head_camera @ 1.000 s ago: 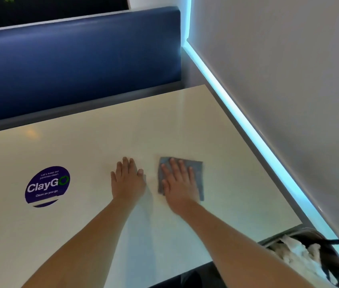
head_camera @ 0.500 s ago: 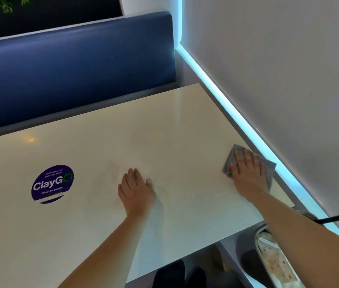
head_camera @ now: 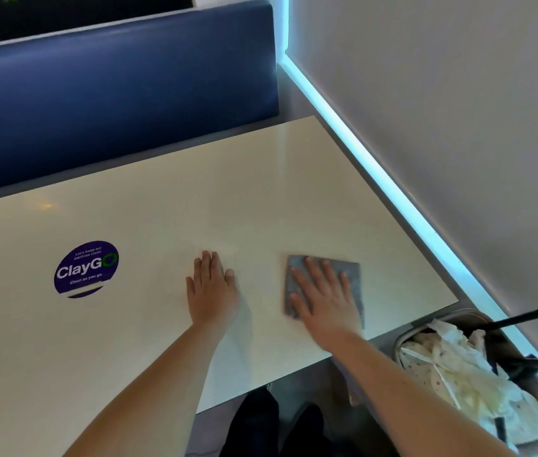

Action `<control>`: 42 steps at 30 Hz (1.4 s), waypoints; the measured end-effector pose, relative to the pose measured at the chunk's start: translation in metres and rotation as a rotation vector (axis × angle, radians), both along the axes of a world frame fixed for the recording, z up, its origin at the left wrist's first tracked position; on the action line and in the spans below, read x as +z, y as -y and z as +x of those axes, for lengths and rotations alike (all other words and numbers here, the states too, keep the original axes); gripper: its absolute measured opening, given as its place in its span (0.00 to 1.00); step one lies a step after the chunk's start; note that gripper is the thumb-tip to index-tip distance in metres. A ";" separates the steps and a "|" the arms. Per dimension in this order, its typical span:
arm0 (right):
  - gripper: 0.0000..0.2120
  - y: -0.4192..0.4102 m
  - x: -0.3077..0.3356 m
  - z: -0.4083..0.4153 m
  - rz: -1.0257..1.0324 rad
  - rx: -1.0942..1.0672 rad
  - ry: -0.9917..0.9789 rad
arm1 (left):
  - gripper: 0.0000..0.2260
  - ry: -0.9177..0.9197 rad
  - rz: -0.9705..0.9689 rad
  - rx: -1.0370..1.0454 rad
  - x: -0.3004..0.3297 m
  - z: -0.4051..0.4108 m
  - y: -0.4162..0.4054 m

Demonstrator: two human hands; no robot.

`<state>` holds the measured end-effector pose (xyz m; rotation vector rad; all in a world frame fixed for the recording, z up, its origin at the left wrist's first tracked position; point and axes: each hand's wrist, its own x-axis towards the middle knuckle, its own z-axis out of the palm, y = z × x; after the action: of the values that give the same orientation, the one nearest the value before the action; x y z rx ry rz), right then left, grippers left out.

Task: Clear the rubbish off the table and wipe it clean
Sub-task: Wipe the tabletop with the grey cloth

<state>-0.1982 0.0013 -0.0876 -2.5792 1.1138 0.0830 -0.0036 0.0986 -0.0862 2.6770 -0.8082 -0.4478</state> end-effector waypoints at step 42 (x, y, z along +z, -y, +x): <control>0.27 -0.271 -0.005 0.170 -0.023 0.050 0.022 | 0.22 0.130 -0.098 -0.130 0.015 0.137 -0.211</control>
<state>-0.0287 0.2723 -0.0922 -2.6222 1.0488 0.0532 0.1334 0.3092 -0.0712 2.5936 -1.0185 -0.2586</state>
